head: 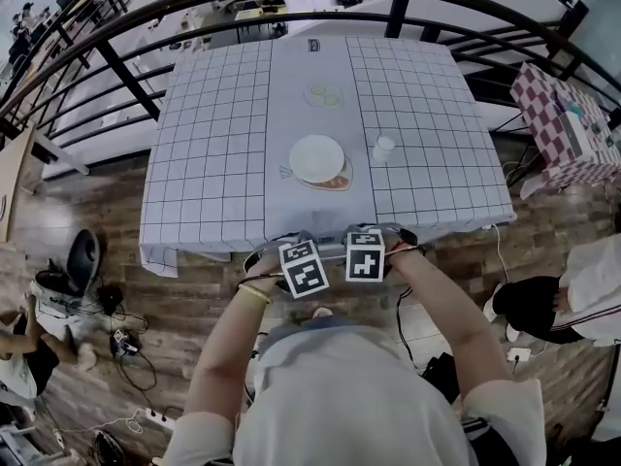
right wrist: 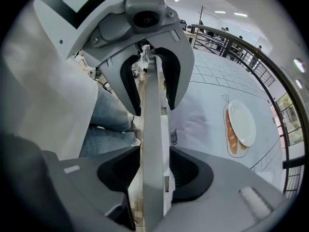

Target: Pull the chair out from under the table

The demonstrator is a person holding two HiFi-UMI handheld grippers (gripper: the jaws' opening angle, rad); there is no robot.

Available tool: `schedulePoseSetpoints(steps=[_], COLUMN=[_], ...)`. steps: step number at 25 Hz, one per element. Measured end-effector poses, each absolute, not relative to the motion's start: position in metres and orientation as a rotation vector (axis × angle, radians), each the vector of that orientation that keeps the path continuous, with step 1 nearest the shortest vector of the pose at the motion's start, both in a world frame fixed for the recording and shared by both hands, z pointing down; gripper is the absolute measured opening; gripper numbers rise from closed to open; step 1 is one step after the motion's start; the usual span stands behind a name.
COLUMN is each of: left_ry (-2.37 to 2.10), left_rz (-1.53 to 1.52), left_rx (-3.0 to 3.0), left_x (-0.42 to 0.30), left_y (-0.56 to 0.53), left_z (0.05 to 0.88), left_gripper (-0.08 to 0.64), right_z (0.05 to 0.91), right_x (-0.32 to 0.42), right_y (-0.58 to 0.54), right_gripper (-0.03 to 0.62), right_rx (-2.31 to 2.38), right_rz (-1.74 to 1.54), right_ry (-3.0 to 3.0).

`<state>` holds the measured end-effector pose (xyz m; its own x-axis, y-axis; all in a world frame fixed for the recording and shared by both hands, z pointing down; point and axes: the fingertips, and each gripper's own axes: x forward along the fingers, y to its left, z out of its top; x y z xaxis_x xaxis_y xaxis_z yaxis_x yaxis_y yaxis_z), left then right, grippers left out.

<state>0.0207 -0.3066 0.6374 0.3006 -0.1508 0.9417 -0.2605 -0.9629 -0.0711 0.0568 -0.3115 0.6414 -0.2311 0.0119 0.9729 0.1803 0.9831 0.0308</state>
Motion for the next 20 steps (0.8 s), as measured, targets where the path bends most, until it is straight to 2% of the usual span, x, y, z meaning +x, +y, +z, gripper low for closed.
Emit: schedulePoseSetpoints(steps=[15, 20], left_ry=[-0.358, -0.314], left_rz=[1.962, 2.003], left_rx=[2.330, 2.298], left_x=[0.011, 0.010], left_y=[-0.312, -0.311], left_z=[0.661, 0.665], left_gripper=[0.123, 0.109], right_z=[0.665, 0.663], right_x=[0.054, 0.054], right_y=[-0.316, -0.315], right_gripper=[0.104, 0.081], right_rx=[-0.201, -0.202], right_rz=[-0.179, -0.153], right_ry=[-1.747, -1.753])
